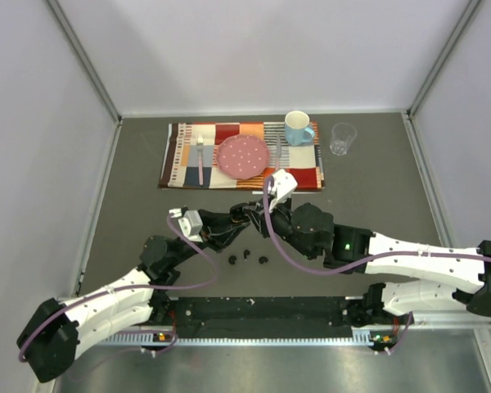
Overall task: Insert the wireless bluetooth earbuds into the charging case
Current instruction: Place the earbud in the charging case.
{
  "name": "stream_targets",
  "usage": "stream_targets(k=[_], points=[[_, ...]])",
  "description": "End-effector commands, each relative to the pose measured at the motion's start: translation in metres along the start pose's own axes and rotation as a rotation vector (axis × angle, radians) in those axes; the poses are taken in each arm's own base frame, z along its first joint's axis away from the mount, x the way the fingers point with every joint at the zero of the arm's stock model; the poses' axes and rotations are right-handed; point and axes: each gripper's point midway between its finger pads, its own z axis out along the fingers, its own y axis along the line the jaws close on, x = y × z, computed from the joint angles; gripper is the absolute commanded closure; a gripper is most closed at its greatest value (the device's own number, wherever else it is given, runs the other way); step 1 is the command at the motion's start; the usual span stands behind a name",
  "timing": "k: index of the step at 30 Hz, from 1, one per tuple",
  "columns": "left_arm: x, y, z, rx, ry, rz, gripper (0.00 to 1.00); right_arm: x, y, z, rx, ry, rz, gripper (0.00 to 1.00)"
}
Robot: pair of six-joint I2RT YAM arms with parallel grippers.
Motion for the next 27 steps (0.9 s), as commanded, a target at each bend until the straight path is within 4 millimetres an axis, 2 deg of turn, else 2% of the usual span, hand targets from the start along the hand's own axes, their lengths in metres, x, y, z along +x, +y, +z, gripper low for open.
stream_targets(k=[1,19,27], points=[[-0.033,-0.004,0.009,0.015,-0.098,0.023,1.00,-0.022,0.010,-0.001,-0.019,-0.048,0.032,1.00],[-0.040,0.010,0.006,-0.065,-0.126,0.027,1.00,-0.002,0.016,-0.005,-0.051,-0.002,-0.107,1.00],[-0.039,0.008,0.007,-0.054,-0.121,0.026,1.00,-0.004,0.020,-0.004,-0.062,-0.003,-0.122,1.00]])
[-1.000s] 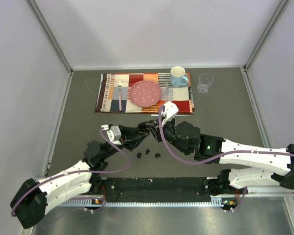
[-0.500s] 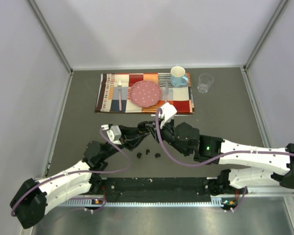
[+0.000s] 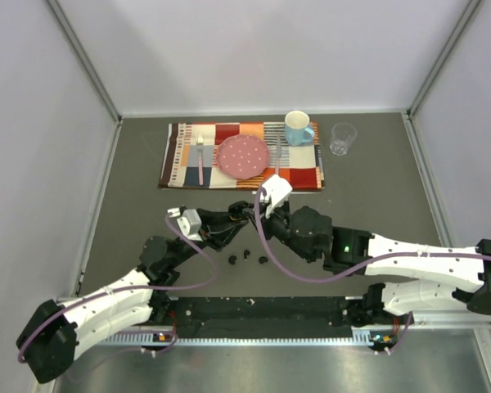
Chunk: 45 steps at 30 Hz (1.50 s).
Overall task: Insert the wireless bluetooth earbuds into the charging case
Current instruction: Place the earbud in the charging case.
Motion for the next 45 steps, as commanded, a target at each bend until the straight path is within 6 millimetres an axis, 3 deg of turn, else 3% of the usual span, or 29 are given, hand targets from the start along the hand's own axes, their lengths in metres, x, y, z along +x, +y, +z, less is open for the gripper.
stream_targets(k=[1,11,12,13,15,17,18,24,27,31,36,39,42,43,45], points=[[-0.036,-0.001,0.008,-0.003,-0.111,0.025,1.00,-0.006,0.017,0.000,-0.050,-0.003,-0.017,1.00],[-0.038,-0.004,0.009,0.022,-0.112,0.054,1.00,-0.004,0.026,0.006,-0.065,0.041,0.008,0.98],[-0.038,-0.005,0.009,0.024,-0.112,0.055,1.00,-0.006,0.027,0.005,-0.066,0.040,0.030,0.92],[-0.037,-0.004,0.009,0.020,-0.109,0.056,1.00,-0.006,0.027,0.004,-0.067,0.043,0.038,0.78],[-0.038,-0.004,0.009,0.021,-0.109,0.059,1.00,-0.011,0.028,0.003,-0.071,0.041,0.066,0.71],[-0.035,-0.004,0.009,0.020,-0.102,0.058,1.00,-0.017,0.028,0.000,-0.071,0.032,0.089,0.50],[-0.036,-0.004,0.009,0.020,-0.103,0.057,1.00,-0.021,0.027,-0.001,-0.066,0.024,0.116,0.45],[-0.032,-0.003,0.008,0.016,-0.086,0.052,1.00,-0.058,0.014,-0.017,-0.044,-0.066,0.190,0.23],[-0.032,-0.003,0.007,0.013,-0.088,0.053,1.00,-0.081,-0.006,-0.031,0.011,-0.133,0.229,0.17],[-0.031,-0.002,0.005,0.008,-0.086,0.053,1.00,-0.098,-0.033,-0.045,0.048,-0.193,0.318,0.11],[-0.031,-0.002,0.002,0.002,-0.090,0.053,1.00,-0.086,-0.056,-0.047,0.086,-0.177,0.431,0.11],[-0.032,-0.001,0.001,-0.003,-0.094,0.055,1.00,-0.072,-0.060,-0.046,0.099,-0.115,0.459,0.11],[-0.034,0.000,-0.001,-0.013,-0.109,0.059,1.00,-0.045,-0.072,-0.041,0.164,-0.007,0.529,0.11],[-0.034,0.000,-0.002,-0.014,-0.112,0.059,1.00,-0.037,-0.086,-0.038,0.203,0.015,0.555,0.11],[-0.037,0.000,-0.004,-0.021,-0.127,0.063,1.00,-0.013,-0.087,-0.037,0.204,0.114,0.645,0.10]])
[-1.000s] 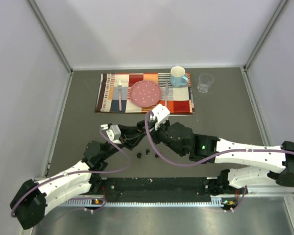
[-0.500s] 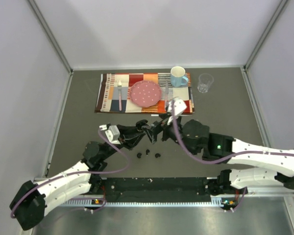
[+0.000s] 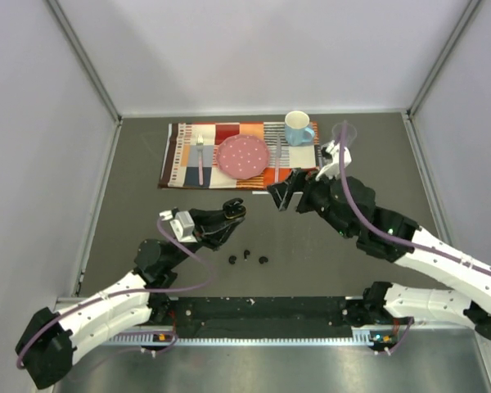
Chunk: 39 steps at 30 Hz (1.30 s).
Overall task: Insert the wireless bluetooth earbuds into the charging case
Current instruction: Place the earbud in the charging case, then pick up the earbud from the center of the board.
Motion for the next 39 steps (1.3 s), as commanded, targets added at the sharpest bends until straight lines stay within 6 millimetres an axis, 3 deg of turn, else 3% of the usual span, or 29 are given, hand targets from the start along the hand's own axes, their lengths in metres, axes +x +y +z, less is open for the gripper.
stream_targets(k=[1,2,8,16,22,26,29,32,39], points=[[-0.020,0.003,0.000,-0.021,-0.078,0.029,1.00,0.035,-0.028,0.003,0.080,0.195,0.185,0.10],[-0.021,0.003,-0.001,-0.024,-0.078,0.029,1.00,0.038,-0.040,0.005,0.113,0.208,0.239,0.10],[-0.025,0.005,-0.005,-0.046,-0.089,0.041,1.00,0.075,-0.052,0.004,0.132,0.322,0.308,0.10],[-0.032,0.005,-0.008,-0.049,-0.096,0.067,1.00,0.143,-0.054,0.019,0.213,0.576,0.385,0.09],[-0.035,0.013,-0.013,-0.097,-0.091,0.104,1.00,0.167,-0.048,0.033,0.242,0.676,0.446,0.10],[-0.031,0.026,-0.016,-0.165,-0.070,0.133,1.00,0.183,-0.046,0.041,0.264,0.739,0.472,0.23],[-0.025,0.054,-0.024,-0.324,-0.051,0.126,1.00,0.187,-0.044,0.046,0.278,0.744,0.491,0.32],[-0.024,0.063,-0.030,-0.373,-0.061,0.156,1.00,0.192,-0.039,0.052,0.284,0.738,0.491,0.43],[-0.021,0.066,-0.037,-0.382,-0.091,0.127,1.00,0.218,-0.022,0.062,0.290,0.791,0.502,0.45]])
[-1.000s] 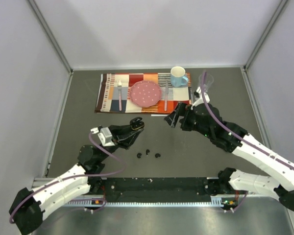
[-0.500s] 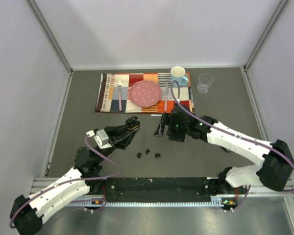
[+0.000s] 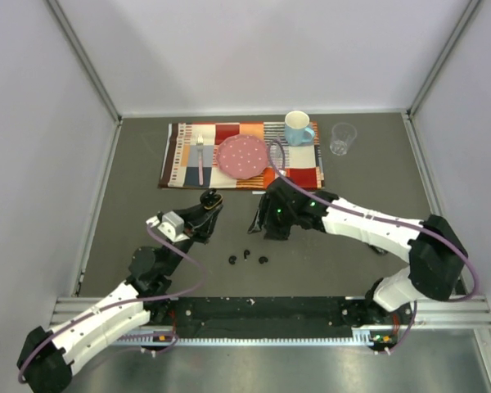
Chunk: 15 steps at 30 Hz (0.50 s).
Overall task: Insert the wireless bluetooth earbuds into the charging case
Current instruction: Pick up the earbud from the center of the board.
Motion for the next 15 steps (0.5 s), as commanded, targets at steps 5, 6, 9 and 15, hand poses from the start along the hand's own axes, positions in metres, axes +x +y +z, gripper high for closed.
stream_targets(k=[5,6,9,15], points=[[-0.015,0.013,-0.009,-0.048,-0.079,-0.009,1.00,0.011,0.028,0.029,-0.018,0.037,0.012,0.44],[-0.016,0.012,-0.010,-0.041,-0.081,-0.007,1.00,0.012,0.030,0.030,-0.019,0.038,0.008,0.44],[-0.016,0.012,-0.012,-0.038,-0.073,0.001,1.00,0.012,0.031,0.037,-0.005,0.026,0.009,0.45],[-0.016,0.013,-0.017,-0.042,-0.069,-0.003,1.00,0.019,0.024,0.052,0.045,0.024,0.051,0.47]])
